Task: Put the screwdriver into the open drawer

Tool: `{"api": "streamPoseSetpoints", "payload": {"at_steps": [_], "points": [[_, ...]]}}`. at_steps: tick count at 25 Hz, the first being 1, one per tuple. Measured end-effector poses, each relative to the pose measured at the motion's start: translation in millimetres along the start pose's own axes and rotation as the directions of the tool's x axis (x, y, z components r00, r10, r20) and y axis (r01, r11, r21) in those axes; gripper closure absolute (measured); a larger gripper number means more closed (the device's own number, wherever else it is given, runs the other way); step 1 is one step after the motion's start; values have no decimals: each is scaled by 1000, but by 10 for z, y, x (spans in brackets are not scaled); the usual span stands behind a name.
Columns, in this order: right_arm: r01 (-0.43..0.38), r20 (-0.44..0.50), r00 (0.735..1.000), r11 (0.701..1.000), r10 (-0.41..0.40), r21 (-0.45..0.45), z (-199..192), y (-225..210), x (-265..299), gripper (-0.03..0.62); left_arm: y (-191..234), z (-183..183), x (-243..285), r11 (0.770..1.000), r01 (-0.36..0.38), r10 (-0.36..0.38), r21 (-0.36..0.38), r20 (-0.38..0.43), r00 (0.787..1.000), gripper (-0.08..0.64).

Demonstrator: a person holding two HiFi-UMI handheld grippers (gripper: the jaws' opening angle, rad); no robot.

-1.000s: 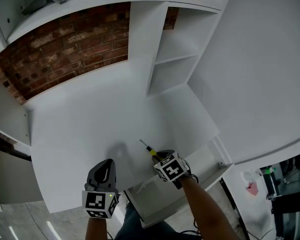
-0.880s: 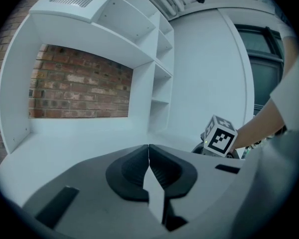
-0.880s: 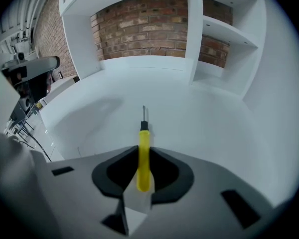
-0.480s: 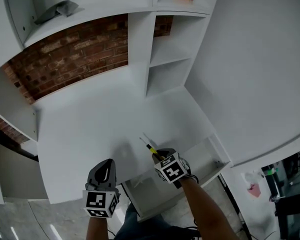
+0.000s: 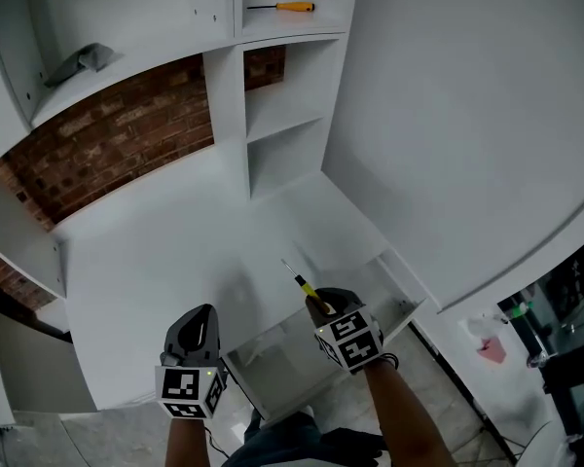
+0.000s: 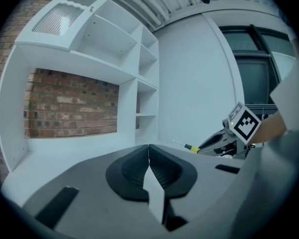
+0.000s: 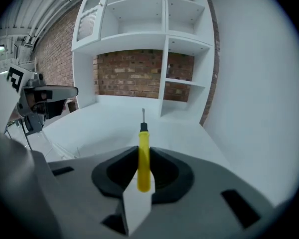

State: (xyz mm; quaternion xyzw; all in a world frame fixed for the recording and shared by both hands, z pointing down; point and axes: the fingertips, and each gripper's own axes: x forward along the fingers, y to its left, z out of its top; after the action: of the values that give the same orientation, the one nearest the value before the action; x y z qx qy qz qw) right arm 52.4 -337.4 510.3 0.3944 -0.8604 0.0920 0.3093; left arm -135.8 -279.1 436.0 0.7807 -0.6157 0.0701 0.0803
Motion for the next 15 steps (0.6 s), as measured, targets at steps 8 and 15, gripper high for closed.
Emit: {"api": "streamPoseSetpoints", "payload": {"at_steps": [8,15], "points": [[99,31,994,978,-106,183,-228,-316,-324,512,-356,51,265,996,86,-86,26,0,996,546],[183,-42,981,853,-187,489,-861,-510,-306,512,-491,-173,405,991,123,-120,44,-69,990,546]]}}
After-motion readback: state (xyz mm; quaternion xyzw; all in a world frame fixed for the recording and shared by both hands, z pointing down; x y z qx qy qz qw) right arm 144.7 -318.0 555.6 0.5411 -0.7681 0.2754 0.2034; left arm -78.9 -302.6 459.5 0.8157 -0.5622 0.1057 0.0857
